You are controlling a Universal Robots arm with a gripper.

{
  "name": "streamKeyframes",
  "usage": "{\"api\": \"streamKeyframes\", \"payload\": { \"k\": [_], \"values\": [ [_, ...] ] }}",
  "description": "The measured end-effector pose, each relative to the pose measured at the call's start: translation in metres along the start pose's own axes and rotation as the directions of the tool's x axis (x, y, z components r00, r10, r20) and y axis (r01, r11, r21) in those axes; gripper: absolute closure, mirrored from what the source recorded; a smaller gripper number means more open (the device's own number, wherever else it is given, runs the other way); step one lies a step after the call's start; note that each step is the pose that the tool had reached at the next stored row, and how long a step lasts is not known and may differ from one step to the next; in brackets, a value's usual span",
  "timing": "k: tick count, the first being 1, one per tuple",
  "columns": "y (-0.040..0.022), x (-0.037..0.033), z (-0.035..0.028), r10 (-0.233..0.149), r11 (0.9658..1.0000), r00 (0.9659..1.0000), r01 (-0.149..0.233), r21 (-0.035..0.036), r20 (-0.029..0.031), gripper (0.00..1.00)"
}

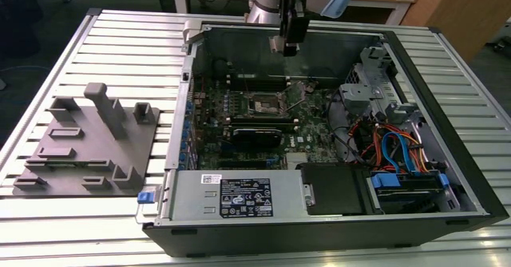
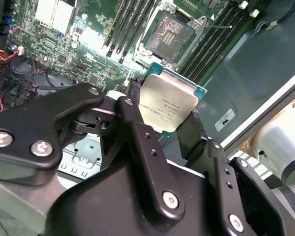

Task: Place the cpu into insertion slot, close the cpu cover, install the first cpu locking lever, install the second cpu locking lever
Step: 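Place the cpu into insertion slot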

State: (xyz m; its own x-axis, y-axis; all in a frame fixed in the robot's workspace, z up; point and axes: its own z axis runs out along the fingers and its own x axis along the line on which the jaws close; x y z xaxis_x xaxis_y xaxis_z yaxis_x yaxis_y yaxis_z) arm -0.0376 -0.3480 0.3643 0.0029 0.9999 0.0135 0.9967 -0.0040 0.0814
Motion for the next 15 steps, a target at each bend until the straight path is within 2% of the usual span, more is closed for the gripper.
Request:
{"api": "streamKeyframes", "payload": {
  "k": [15],
  "values": [
    [-0.0001,0.0000,0.0012,0.074,0.9973,0.9972,-0.074,-0.0013,0.0059,0.46]
  ]
}}
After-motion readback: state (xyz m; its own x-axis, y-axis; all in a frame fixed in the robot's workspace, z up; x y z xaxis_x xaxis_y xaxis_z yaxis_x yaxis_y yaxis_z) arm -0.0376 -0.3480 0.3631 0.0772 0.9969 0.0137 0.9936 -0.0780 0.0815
